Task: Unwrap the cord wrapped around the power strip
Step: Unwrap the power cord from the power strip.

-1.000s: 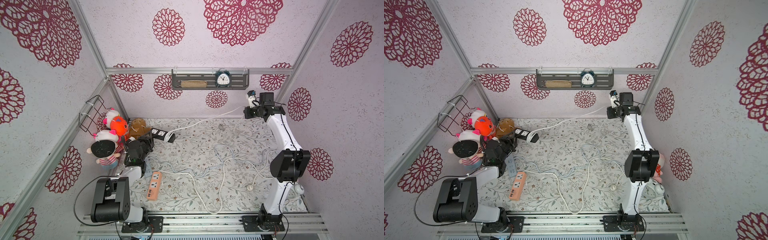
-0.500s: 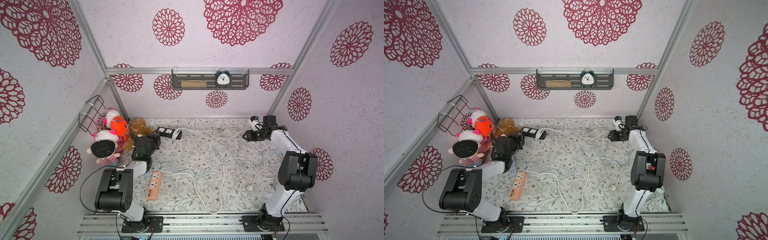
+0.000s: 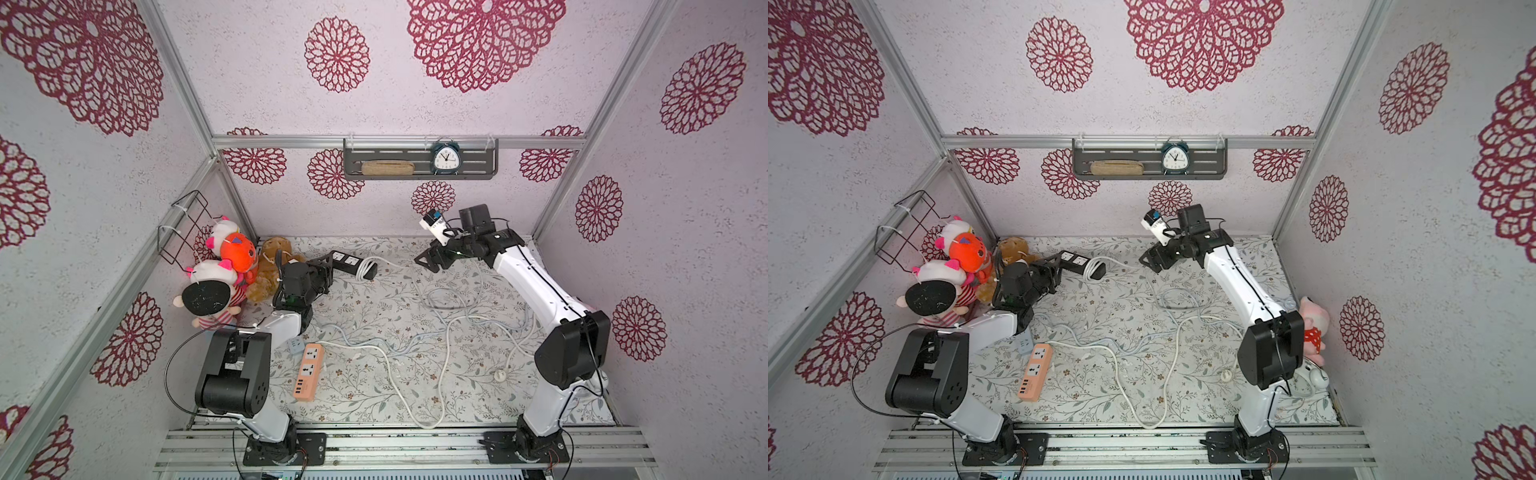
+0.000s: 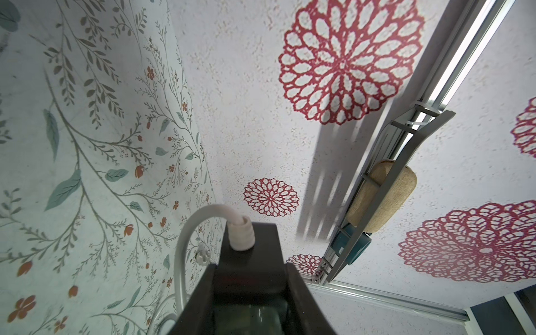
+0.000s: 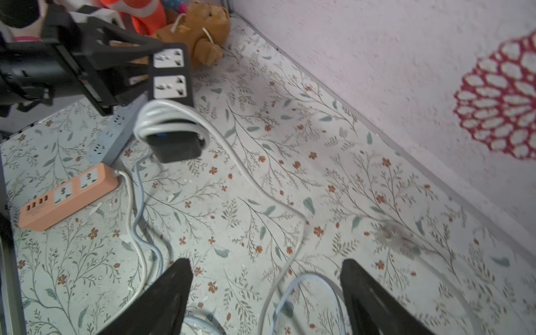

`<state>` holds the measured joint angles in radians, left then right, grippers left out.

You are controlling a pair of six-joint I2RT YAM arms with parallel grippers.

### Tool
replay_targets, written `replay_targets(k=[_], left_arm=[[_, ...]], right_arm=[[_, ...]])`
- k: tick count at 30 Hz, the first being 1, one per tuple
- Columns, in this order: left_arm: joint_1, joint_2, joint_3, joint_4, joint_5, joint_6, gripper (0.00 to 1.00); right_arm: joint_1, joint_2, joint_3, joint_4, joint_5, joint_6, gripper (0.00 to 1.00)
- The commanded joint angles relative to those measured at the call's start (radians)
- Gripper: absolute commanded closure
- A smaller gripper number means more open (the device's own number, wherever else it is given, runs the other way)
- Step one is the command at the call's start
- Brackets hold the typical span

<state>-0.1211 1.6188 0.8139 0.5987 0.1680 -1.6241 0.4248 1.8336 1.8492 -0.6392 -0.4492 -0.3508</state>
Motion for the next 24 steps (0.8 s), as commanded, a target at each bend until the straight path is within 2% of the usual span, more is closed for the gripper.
replay_targets(k=[1,12,16,17,19,24], left_arm=[[-0.009,-0.016,0.039,0.006,0.032,0.010,1.00],[-0.015,-0.028,0.048,-0.014,0.071,0.018,1.00],[-0.020,-0.033,0.042,-0.013,0.076,0.017,1.00],[-0.020,-0.034,0.040,-0.015,0.074,0.017,1.00],[-0.019,-0.039,0.036,-0.016,0.065,0.020,1.00],[-0.019,-0.001,0.054,-0.005,0.035,0.024,1.00]], right_arm=[[0.035,0.079,0.043,-0.025,0.007,-0.080,0.16],[0.078,0.253,0.105,0.102,0.024,-0.067,0.17],[0.079,0.309,0.161,0.121,-0.006,-0.042,0.23],[0.079,0.324,0.186,0.104,-0.025,-0.037,0.28],[0.079,0.331,0.203,0.095,-0.057,-0.022,0.45],[0.078,0.234,0.102,0.151,-0.031,-0.008,1.00]])
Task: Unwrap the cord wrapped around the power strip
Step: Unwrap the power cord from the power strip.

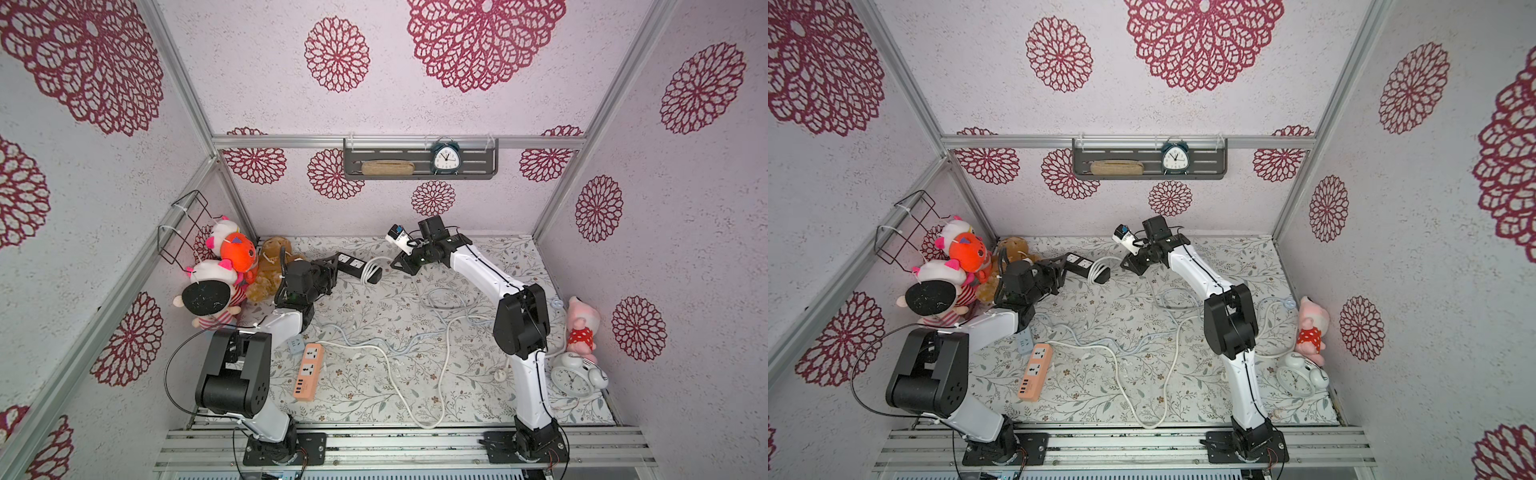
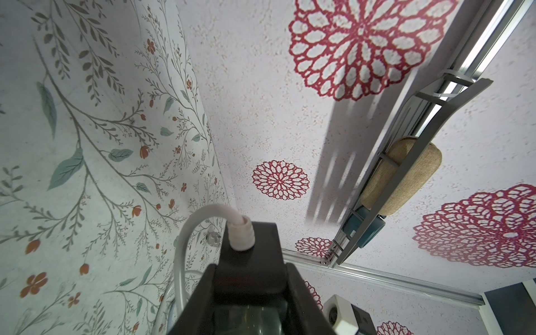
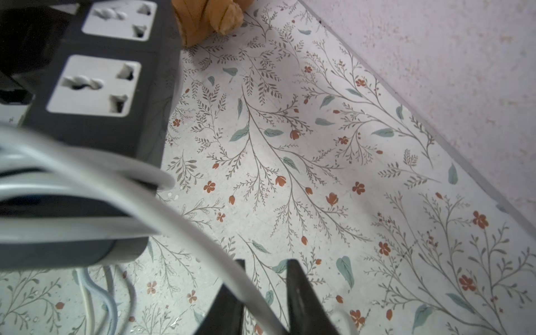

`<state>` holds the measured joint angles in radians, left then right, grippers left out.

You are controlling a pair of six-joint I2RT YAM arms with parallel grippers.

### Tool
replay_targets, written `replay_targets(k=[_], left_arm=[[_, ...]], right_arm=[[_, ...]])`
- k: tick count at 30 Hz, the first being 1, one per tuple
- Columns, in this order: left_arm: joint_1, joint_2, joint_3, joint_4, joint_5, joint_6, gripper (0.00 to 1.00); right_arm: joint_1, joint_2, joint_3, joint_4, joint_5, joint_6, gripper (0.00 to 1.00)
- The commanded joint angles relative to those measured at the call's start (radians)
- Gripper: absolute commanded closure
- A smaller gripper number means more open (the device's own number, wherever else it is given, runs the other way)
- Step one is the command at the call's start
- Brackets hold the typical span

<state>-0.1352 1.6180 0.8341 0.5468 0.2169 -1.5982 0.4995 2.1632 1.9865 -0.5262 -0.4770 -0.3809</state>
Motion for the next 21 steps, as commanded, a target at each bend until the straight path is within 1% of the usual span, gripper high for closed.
replay_targets(k=[1,4,7,9,11,13,16,21], left_arm=[[-0.006,0.010,0.040,0.045,-0.027,0.001,1.00],[-0.020,0.045,0.066,0.043,-0.098,0.005,1.00],[-0.039,0.074,0.121,0.011,-0.165,-0.007,1.00],[-0.051,0.086,0.174,-0.035,-0.215,0.006,1.00],[-0.060,0.102,0.223,-0.068,-0.251,0.017,1.00],[-0.061,0.131,0.265,-0.059,-0.253,0.004,1.00],[-0.060,0.161,0.308,-0.036,-0.240,-0.028,1.00],[-0.056,0.120,0.290,-0.018,-0.203,-0.039,1.00]], right_arm=[[0.004,-0.124,-0.057,0.049,0.003,0.025,1.00],[0.004,-0.224,-0.135,0.090,-0.029,0.035,1.00],[0.006,-0.324,-0.207,0.095,-0.117,0.029,1.00],[0.009,-0.392,-0.272,0.095,-0.187,0.013,1.00],[0.020,-0.447,-0.342,0.106,-0.230,0.005,1.00],[0.037,-0.472,-0.396,0.102,-0.221,-0.012,1.00],[0.048,-0.451,-0.441,0.083,-0.191,-0.015,1.00],[0.027,-0.377,-0.503,0.133,-0.080,0.004,1.00]])
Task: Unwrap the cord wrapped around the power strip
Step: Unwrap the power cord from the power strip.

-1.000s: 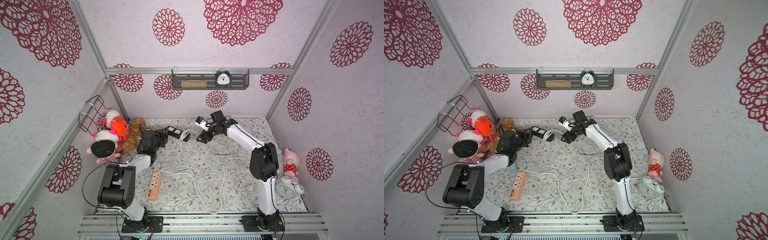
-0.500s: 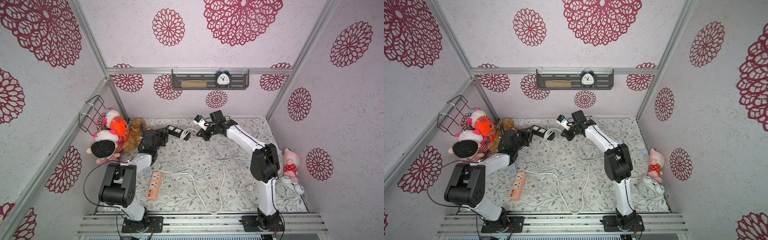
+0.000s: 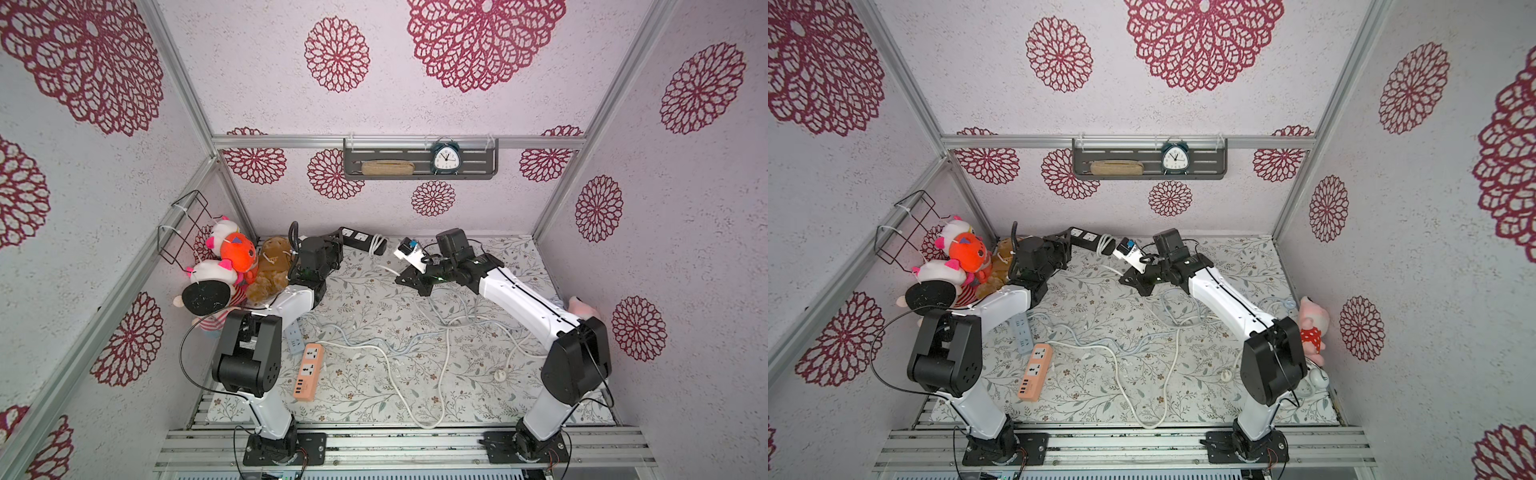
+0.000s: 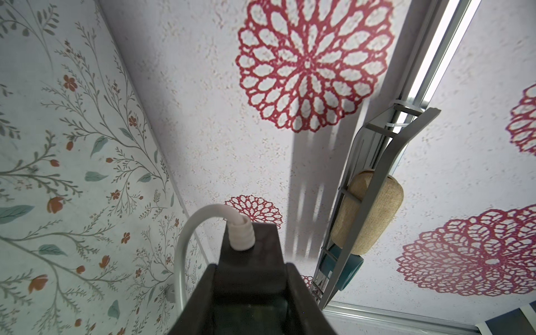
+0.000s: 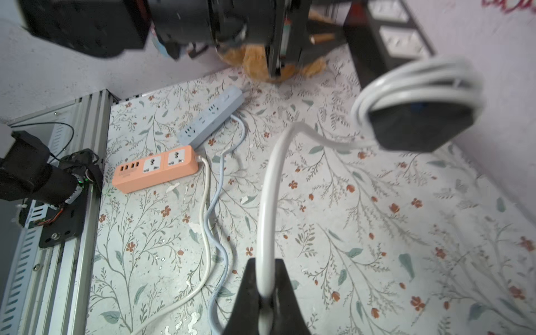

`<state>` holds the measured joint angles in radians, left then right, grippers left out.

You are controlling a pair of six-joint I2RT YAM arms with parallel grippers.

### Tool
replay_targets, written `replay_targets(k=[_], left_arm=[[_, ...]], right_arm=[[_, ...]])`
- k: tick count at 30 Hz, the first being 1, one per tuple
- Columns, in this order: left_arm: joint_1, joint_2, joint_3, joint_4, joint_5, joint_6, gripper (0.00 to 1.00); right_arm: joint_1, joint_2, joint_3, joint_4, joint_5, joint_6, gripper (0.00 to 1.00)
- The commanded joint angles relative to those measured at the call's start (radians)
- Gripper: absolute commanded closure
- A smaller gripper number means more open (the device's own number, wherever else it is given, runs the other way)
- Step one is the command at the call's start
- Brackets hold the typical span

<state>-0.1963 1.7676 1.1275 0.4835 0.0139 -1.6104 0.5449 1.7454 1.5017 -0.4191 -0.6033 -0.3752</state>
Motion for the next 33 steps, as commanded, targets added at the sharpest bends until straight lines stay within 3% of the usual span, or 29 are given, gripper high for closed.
replay_targets(k=[1,11,16,20,24,29,33], left_arm=[[0.010,-0.046,-0.019,0.048,0.015,-0.027,1.00],[0.042,-0.209,-0.252,0.124,0.169,-0.043,1.00],[0.053,-0.286,-0.340,0.023,0.115,0.051,1.00],[0.061,-0.263,-0.311,-0.047,0.047,0.154,1.00],[0.058,-0.175,-0.239,-0.080,-0.001,0.208,1.00],[0.072,-0.053,-0.129,-0.018,-0.040,0.193,1.00],[0.077,0.004,-0.002,-0.047,-0.080,0.204,1.00]], right_arm=[[-0.035,0.058,-0.020,0.043,0.054,0.011,1.00],[-0.188,0.257,0.106,0.209,0.081,0.179,1.00],[-0.210,0.285,0.271,0.139,0.070,0.173,1.00],[-0.214,0.220,0.348,0.073,0.055,0.144,1.00],[-0.213,0.089,0.316,0.056,0.001,0.122,1.00],[-0.194,-0.111,0.092,0.166,-0.116,0.165,1.00],[-0.153,-0.197,-0.069,0.156,-0.078,0.123,1.00]])
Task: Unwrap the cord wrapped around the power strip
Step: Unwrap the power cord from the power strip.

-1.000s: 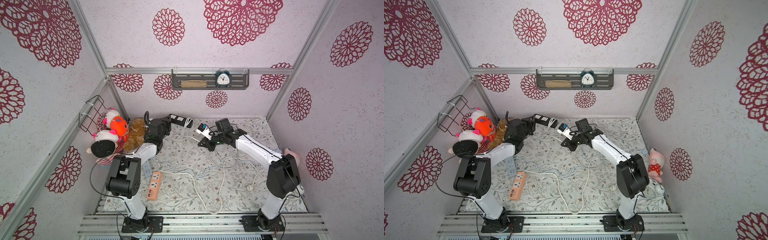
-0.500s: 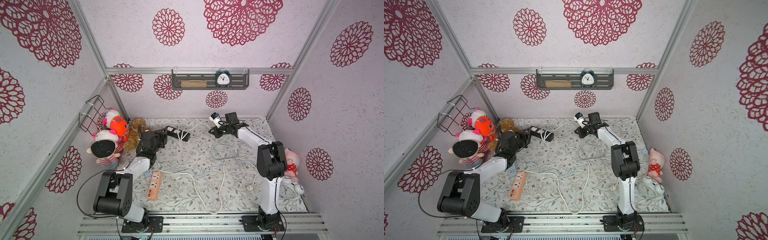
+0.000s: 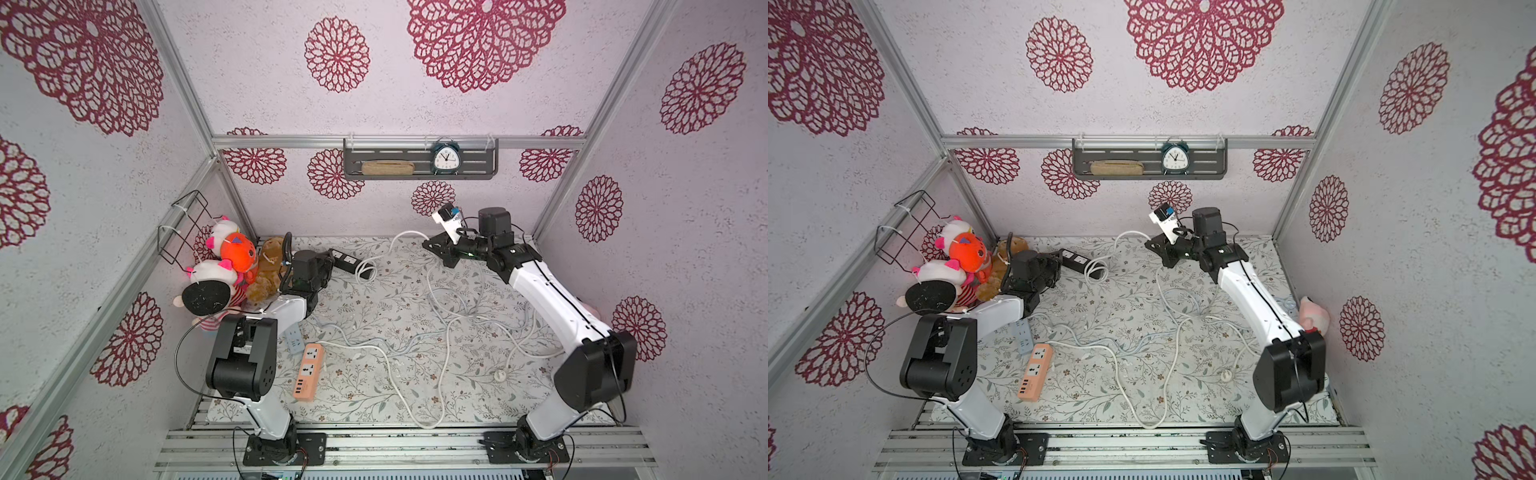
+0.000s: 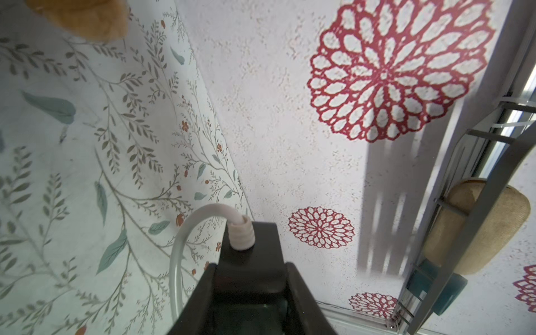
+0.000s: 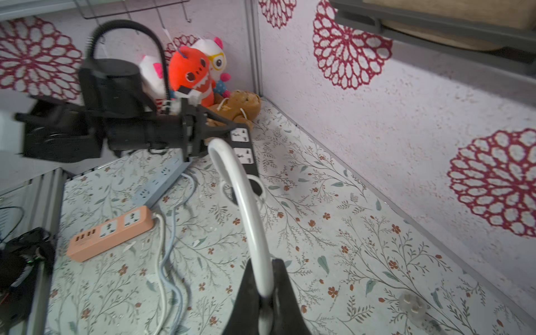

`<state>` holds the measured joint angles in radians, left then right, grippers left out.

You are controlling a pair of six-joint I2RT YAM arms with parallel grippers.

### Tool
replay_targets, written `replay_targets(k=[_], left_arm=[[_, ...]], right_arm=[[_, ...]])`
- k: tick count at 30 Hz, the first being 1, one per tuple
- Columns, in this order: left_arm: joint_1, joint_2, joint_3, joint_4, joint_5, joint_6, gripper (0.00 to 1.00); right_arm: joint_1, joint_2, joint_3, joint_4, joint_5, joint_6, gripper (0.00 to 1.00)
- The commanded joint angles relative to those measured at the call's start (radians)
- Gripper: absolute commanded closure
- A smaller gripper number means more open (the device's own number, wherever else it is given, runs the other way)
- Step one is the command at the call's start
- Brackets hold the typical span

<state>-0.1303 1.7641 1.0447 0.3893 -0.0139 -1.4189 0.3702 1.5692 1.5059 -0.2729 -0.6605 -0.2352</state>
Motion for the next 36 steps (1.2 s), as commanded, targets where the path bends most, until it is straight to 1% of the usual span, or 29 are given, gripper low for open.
replay_targets(k=[1,4,6,9,11,14,20,25,27,32,34,36], left_arm=[[0.015,0.017,0.112,0.044,-0.050,0.009,1.00],[0.029,0.029,0.159,0.039,-0.044,-0.005,1.00],[0.039,0.020,0.162,0.039,-0.029,-0.016,1.00],[0.050,-0.015,0.126,0.036,-0.011,-0.028,1.00],[0.063,-0.041,0.076,0.062,0.015,-0.061,1.00],[0.085,-0.081,0.003,0.092,0.054,-0.090,1.00],[0.144,-0.171,-0.116,0.075,0.106,-0.082,1.00],[0.193,-0.230,-0.192,0.056,0.126,-0.071,1.00],[0.207,-0.250,-0.210,0.049,0.131,-0.068,1.00],[0.242,-0.290,-0.235,0.028,0.145,-0.061,1.00],[0.256,-0.309,-0.231,0.002,0.155,-0.047,1.00],[0.269,-0.323,-0.225,-0.026,0.164,-0.029,1.00]], right_arm=[[0.022,-0.032,-0.110,0.008,-0.010,-0.022,1.00],[0.017,-0.052,-0.204,0.012,0.054,-0.043,1.00],[-0.003,-0.042,-0.243,0.011,0.106,-0.047,1.00],[-0.053,-0.003,-0.272,0.029,0.179,-0.030,1.00],[-0.086,0.036,-0.265,0.025,0.237,-0.017,1.00],[-0.122,0.093,-0.224,0.001,0.315,-0.007,1.00],[-0.196,0.149,-0.112,-0.067,0.423,0.011,1.00],[-0.276,0.158,-0.013,-0.118,0.462,0.023,1.00],[-0.304,0.158,0.024,-0.135,0.478,0.012,1.00],[-0.369,0.199,0.128,-0.198,0.603,-0.051,1.00],[-0.418,0.233,0.173,-0.219,0.638,-0.049,1.00],[-0.465,0.259,0.206,-0.229,0.643,-0.032,1.00]])
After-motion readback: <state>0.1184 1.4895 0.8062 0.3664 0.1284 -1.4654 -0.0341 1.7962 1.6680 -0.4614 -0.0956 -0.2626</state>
